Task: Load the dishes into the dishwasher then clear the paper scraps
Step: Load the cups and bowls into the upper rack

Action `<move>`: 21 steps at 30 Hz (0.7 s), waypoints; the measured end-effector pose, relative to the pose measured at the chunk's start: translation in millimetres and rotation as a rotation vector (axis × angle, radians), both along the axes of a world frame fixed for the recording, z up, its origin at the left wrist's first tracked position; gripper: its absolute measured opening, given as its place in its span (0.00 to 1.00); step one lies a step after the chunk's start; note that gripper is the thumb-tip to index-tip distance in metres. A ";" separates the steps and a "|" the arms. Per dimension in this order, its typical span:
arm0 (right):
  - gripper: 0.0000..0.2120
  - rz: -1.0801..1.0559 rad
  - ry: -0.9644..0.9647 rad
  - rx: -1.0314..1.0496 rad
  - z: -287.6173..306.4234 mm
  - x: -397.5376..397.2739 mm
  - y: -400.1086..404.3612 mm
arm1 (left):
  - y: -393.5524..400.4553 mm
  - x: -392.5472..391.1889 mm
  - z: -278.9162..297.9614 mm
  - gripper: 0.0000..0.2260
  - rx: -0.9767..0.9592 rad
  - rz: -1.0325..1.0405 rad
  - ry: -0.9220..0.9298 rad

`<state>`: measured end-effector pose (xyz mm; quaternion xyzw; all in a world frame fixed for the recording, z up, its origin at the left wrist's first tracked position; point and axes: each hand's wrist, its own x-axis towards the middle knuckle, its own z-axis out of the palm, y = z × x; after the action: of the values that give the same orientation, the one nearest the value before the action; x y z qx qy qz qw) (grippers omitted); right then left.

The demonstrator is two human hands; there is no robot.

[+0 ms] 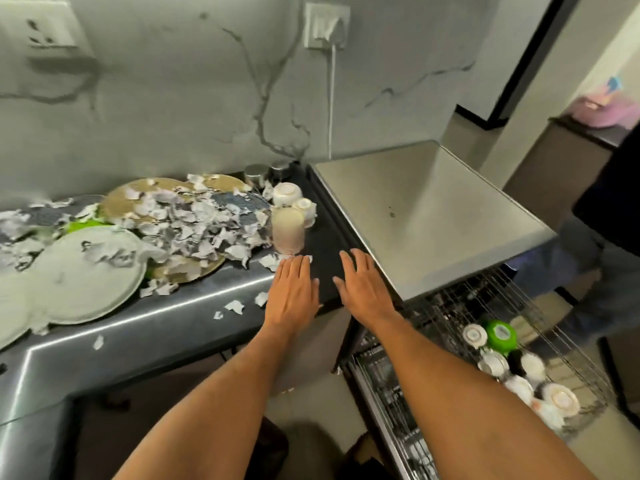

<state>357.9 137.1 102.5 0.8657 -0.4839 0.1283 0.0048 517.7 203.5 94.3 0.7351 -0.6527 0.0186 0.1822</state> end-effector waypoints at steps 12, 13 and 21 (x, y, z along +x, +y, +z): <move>0.39 0.217 -0.141 0.126 9.9 112.1 -70.3 | -37.4 67.6 0.7 0.22 -0.032 0.296 0.134; 0.40 0.222 -0.163 0.146 8.4 117.1 -77.6 | -44.1 69.2 0.4 0.22 -0.028 0.287 0.150; 0.46 0.277 -0.272 0.329 -6.2 128.9 -119.3 | -89.5 76.5 -10.0 0.23 -0.004 0.273 0.419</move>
<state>486.8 17.9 96.2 0.8876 -0.3711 0.1628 -0.2189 594.2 114.1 84.3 0.8039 -0.4953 -0.1082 0.3109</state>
